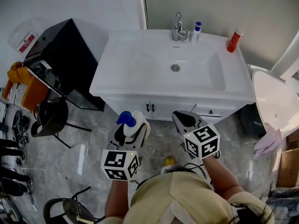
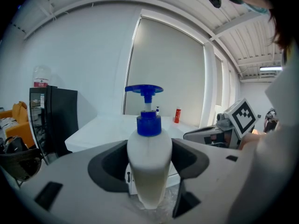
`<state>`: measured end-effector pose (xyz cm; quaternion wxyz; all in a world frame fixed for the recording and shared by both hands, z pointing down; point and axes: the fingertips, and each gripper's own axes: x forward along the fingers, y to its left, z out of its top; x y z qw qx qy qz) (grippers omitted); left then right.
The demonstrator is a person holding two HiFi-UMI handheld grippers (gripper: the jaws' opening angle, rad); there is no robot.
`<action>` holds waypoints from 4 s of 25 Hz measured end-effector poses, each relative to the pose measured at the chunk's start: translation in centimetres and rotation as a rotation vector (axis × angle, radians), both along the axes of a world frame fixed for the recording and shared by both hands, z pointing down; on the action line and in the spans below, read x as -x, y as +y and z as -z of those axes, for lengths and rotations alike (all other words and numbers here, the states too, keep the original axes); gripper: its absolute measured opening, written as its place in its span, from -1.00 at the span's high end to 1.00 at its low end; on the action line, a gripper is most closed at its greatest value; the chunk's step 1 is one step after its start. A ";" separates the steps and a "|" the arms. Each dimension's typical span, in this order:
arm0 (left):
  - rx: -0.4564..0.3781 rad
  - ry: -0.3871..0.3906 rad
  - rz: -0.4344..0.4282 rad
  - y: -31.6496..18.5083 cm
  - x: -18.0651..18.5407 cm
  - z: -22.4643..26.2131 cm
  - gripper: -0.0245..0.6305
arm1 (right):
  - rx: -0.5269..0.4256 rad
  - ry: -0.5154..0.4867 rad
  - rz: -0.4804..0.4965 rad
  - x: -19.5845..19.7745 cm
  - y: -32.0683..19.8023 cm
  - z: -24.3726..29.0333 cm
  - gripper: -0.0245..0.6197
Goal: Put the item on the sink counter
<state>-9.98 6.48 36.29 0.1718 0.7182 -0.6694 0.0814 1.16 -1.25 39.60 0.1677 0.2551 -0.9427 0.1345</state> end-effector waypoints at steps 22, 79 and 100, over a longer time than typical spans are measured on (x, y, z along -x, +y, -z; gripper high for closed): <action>-0.011 -0.034 0.016 -6.7 -0.4 0.0 0.02 | -0.004 0.016 0.012 -1.5 -5.5 -0.8 0.84; 0.046 0.053 -0.325 -32.1 13.2 -2.8 0.02 | 0.076 0.086 -0.264 13.1 -25.5 -2.8 0.84; 0.071 0.069 -0.368 -37.2 12.1 -7.3 0.02 | 0.107 0.096 -0.317 12.2 -28.8 -4.3 0.84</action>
